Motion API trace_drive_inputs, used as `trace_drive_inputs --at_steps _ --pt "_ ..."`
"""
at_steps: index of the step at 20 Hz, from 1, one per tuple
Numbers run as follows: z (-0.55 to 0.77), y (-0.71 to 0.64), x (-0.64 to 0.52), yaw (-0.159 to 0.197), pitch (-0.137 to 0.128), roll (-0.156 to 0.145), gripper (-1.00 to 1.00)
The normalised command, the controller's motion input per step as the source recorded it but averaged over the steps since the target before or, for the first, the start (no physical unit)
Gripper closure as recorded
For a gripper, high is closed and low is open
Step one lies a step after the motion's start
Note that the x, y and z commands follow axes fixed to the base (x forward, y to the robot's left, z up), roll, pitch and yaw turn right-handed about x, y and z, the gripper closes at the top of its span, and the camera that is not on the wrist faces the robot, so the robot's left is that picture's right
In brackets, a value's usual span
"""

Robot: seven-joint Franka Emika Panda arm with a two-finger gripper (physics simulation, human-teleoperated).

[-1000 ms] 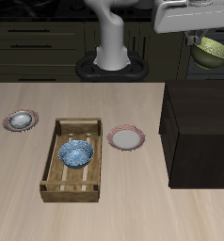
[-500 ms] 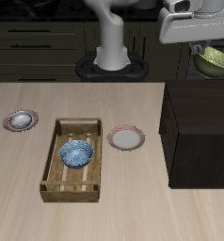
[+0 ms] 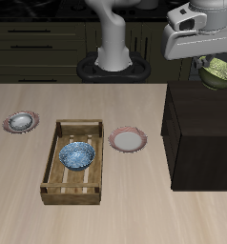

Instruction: Place the white bowl on the off-center plate and place the green bowl on top of the wooden shelf

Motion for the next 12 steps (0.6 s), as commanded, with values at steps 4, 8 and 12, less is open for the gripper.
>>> trace_drive_inputs --at_steps 4,8,12 --pt "-0.27 -0.07 0.08 0.013 0.042 0.011 1.00" --pt "-0.39 -0.05 0.08 0.045 0.075 0.037 1.00" --pt "-0.19 -0.08 -0.02 0.005 0.031 0.017 -1.00"
